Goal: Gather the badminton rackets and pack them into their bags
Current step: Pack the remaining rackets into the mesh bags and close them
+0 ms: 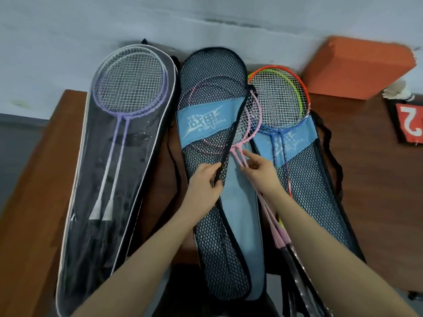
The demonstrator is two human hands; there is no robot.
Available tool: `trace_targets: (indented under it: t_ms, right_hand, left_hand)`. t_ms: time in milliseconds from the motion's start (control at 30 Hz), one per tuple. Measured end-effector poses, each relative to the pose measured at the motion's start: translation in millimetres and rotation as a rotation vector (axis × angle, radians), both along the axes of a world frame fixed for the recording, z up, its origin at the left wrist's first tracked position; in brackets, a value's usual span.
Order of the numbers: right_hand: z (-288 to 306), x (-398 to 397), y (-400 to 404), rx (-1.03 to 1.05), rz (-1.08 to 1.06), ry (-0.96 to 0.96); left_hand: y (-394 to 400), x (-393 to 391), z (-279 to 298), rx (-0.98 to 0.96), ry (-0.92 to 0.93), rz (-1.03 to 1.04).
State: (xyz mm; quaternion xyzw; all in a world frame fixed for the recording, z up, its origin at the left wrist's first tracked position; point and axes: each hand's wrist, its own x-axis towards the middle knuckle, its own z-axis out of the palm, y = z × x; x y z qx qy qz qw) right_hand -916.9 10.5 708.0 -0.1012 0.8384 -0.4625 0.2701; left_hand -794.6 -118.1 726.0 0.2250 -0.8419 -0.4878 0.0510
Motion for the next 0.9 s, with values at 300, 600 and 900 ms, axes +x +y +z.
trace_targets:
  t_ms: [300,600,900]
  right_hand:
    - [26.3,44.9,70.5,0.131,0.11,0.235]
    - [16.1,94.1,178.4,0.142,0.192,0.202]
    - [14.1,123.0,209.0,0.375,0.409,0.376]
  left_hand:
    - [47.6,19.1,-7.4,-0.06,-0.027,-0.043]
    - [140.7,75.4,-17.4,-0.418,-0.244,-0.029]
    - [178.1,84.7,-34.4,-0.441,-0.387,-0.01]
